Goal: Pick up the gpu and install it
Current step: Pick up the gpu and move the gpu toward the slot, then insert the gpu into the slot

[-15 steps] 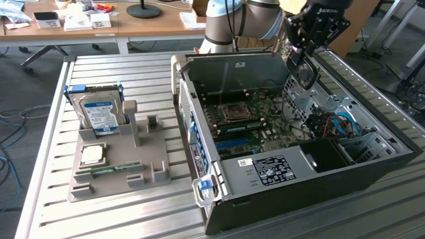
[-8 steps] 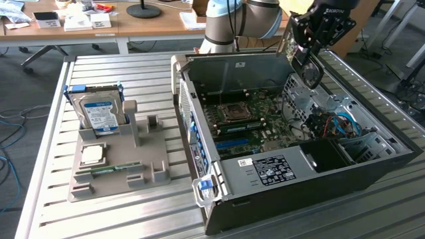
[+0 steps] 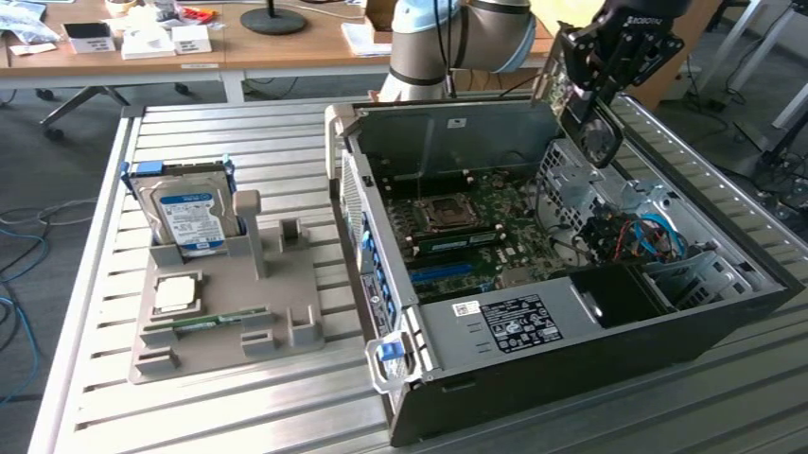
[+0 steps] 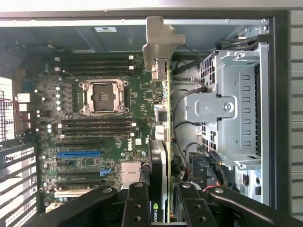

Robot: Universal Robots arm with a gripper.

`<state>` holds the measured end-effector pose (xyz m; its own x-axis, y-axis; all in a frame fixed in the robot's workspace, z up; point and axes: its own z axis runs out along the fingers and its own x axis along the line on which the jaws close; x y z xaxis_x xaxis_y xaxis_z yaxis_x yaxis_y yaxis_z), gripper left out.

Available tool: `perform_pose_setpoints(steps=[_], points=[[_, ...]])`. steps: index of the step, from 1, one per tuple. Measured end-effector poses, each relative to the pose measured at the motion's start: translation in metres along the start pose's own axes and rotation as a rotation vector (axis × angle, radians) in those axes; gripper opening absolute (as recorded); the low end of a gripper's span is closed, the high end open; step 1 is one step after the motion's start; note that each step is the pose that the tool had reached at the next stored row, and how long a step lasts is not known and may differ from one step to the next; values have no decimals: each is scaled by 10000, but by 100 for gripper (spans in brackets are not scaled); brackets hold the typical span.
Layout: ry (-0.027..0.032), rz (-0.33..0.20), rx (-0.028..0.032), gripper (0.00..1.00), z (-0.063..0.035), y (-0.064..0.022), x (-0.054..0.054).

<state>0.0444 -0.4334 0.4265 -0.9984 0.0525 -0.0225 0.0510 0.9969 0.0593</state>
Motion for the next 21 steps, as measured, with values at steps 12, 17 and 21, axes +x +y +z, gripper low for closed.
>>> perform_pose_setpoints(steps=[12, 17, 21], points=[[-1, 1, 0, 27, 12, -45, -15], [0, 1, 0, 27, 12, -45, -15], [0, 0, 0, 27, 12, -45, -15]])
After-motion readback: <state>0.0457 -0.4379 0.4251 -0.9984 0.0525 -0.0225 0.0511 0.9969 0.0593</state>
